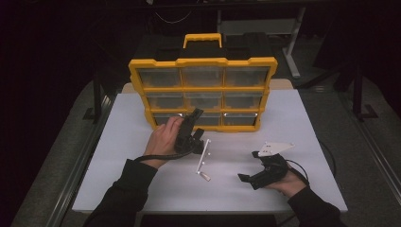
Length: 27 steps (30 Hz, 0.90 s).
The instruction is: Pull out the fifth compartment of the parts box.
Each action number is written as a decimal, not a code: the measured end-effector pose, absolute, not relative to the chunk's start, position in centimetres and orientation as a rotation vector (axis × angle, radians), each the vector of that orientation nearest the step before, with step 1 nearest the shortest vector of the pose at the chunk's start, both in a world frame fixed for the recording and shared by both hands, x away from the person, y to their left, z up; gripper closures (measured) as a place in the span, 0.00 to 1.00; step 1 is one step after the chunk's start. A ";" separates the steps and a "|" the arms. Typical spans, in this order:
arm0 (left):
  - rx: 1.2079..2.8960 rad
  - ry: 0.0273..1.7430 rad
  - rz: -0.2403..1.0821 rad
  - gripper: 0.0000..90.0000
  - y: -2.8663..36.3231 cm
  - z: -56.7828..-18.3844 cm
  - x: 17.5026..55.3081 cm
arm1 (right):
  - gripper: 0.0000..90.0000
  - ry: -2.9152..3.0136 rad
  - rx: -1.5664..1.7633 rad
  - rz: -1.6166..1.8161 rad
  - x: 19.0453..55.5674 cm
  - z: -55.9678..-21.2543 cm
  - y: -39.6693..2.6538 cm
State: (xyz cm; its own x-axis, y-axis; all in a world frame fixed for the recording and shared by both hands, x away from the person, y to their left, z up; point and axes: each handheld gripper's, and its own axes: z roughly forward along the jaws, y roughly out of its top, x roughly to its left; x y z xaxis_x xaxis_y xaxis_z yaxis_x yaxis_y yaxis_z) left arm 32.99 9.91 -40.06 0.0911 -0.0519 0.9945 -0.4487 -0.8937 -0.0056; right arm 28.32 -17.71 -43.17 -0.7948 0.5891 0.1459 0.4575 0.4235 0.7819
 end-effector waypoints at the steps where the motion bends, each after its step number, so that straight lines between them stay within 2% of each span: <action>1: 2.073 -0.497 1.870 0.07 9.9 -40.0 33.0 | 0.00 2.521 0.934 1.312 28.3 -43.2 -17.7; 27: 2.046 -0.484 1.917 0.08 9.6 -37.7 34.4 | 0.00 2.516 0.936 1.316 28.3 -43.1 -17.7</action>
